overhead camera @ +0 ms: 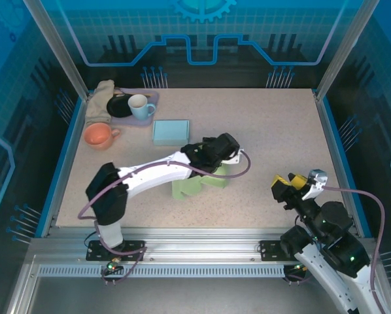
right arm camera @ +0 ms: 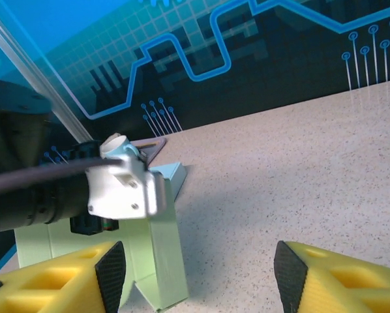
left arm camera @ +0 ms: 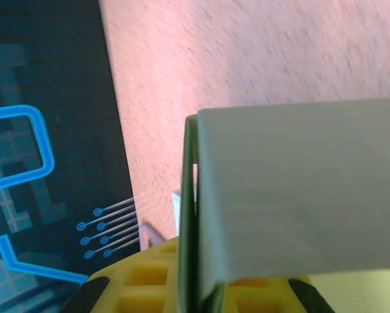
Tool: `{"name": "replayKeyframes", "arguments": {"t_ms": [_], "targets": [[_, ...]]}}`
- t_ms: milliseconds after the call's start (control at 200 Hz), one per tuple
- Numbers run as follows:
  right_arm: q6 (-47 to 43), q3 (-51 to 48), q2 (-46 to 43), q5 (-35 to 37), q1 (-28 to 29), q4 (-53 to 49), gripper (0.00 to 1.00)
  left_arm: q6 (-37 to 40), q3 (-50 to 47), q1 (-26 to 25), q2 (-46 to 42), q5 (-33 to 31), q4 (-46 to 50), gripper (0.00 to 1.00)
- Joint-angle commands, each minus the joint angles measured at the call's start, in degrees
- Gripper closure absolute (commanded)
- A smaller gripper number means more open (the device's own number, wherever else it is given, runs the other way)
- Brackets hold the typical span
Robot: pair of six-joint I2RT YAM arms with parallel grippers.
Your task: Fold the paper box
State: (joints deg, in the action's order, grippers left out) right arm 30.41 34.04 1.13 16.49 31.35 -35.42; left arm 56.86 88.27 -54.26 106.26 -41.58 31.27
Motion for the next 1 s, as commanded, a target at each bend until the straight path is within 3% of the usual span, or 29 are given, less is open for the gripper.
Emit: {"name": "replayKeyframes", "arguments": {"t_ms": [0,65,215,390,555,725,995], "targets": [[-0.9,-0.4,-0.8,-1.2,0.1,-1.5,0.35,2.7,13.0,-1.6,3.5,-4.4,22.7,0.95],[-1.3,0.2,-0.8,-0.4,0.1,-2.5,0.35,2.9,17.3,-3.2,6.8,-4.8,27.5,0.94],[-1.1,0.2,-0.9,-0.3,0.1,-2.6,0.35,6.9,21.1,-4.8,13.6,-6.5,28.3,0.91],[-1.3,0.5,-0.9,0.0,0.1,-3.1,0.35,8.5,23.4,-4.7,18.1,-3.3,25.7,0.90],[-1.4,0.4,-0.9,-0.8,0.1,-2.7,0.35,8.5,23.5,-3.9,22.5,-2.0,23.8,0.83],[-1.7,0.4,-0.9,-1.2,0.1,-2.7,0.34,7.6,24.7,-2.3,23.6,1.0,21.7,0.62],[-1.9,-0.1,-0.9,-0.8,0.1,-2.3,0.34,4.8,22.9,-1.7,19.3,2.1,15.4,0.60]]}}
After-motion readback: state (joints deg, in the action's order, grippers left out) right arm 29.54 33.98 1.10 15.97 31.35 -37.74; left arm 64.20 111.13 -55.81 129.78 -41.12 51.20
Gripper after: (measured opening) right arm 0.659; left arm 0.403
